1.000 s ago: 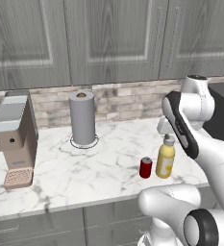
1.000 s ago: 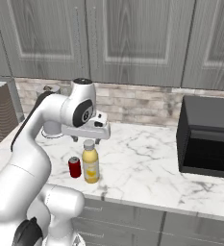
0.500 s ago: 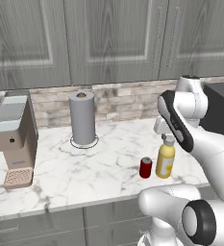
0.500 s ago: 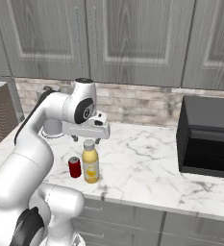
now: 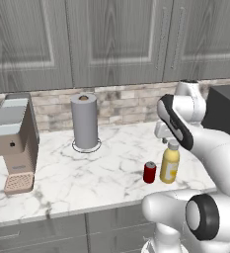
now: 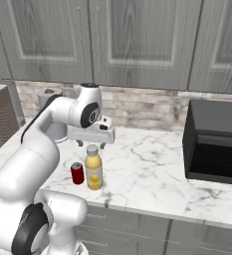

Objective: Move the drinks to the dining counter.

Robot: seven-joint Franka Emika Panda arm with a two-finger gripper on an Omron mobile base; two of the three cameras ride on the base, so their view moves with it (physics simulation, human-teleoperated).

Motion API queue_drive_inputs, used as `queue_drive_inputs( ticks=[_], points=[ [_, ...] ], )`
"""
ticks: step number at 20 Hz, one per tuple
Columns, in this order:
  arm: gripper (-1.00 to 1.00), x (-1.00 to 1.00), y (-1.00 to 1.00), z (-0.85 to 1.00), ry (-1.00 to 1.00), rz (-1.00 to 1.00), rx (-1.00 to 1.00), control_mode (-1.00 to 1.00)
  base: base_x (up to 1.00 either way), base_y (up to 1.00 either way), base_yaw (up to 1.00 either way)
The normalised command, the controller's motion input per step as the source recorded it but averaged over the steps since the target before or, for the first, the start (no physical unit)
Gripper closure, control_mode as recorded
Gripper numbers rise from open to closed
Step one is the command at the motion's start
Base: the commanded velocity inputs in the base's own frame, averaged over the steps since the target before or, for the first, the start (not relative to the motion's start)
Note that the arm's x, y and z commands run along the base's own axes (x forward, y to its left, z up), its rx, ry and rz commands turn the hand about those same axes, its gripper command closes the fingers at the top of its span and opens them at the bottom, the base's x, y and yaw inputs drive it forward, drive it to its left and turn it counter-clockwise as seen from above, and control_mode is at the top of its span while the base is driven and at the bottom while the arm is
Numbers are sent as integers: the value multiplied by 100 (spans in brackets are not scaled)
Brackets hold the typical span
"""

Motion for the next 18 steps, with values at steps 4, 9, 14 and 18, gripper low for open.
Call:
queue_drive_inputs(
  ticks=[4, 9, 14, 18],
  points=[
    [-100, 6, 0, -14, 2, 0, 0, -100, 0, 0, 0],
    [-100, 0, 0, -13, 1, 0, 0, -100, 0, 0, 0],
    [-100, 0, -1, -13, 1, 0, 0, -100, 0, 0, 0],
    [-100, 0, -1, -16, 2, 0, 0, -100, 0, 0, 0]
  ],
)
